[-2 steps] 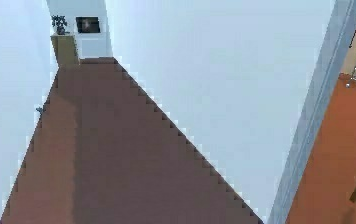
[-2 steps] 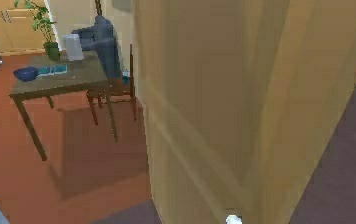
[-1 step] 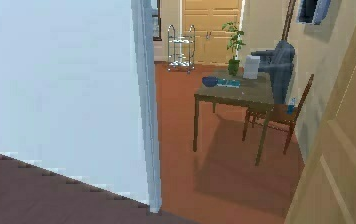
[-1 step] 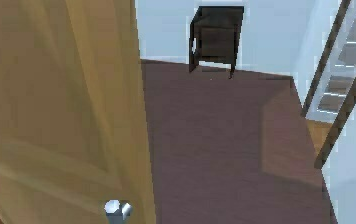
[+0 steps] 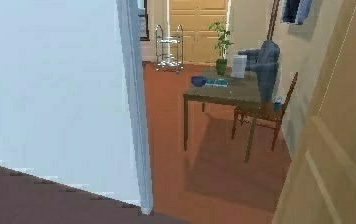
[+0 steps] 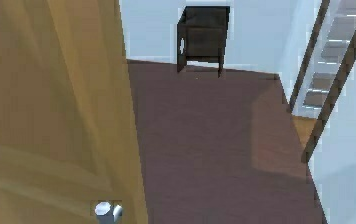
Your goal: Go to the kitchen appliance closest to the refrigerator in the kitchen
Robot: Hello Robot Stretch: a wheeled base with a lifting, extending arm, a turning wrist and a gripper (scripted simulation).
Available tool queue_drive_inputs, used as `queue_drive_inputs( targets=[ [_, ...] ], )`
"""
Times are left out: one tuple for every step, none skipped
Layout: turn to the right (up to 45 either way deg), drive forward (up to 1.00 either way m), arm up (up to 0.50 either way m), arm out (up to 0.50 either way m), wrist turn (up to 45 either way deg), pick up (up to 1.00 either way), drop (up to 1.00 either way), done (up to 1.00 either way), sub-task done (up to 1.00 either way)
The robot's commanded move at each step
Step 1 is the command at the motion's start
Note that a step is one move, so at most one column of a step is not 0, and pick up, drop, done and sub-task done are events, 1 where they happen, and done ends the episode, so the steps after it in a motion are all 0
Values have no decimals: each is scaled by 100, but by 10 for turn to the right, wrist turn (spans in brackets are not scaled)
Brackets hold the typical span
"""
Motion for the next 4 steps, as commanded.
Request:
queue_drive_inputs(
  targets=[
    [0,100,0,0,0,0,0,0,0],
    [90,0,0,0,0,0,0,0,0],
    [0,25,0,0,0,0,0,0,0],
    [90,0,0,0,0,0,0,0,0]
  ],
)
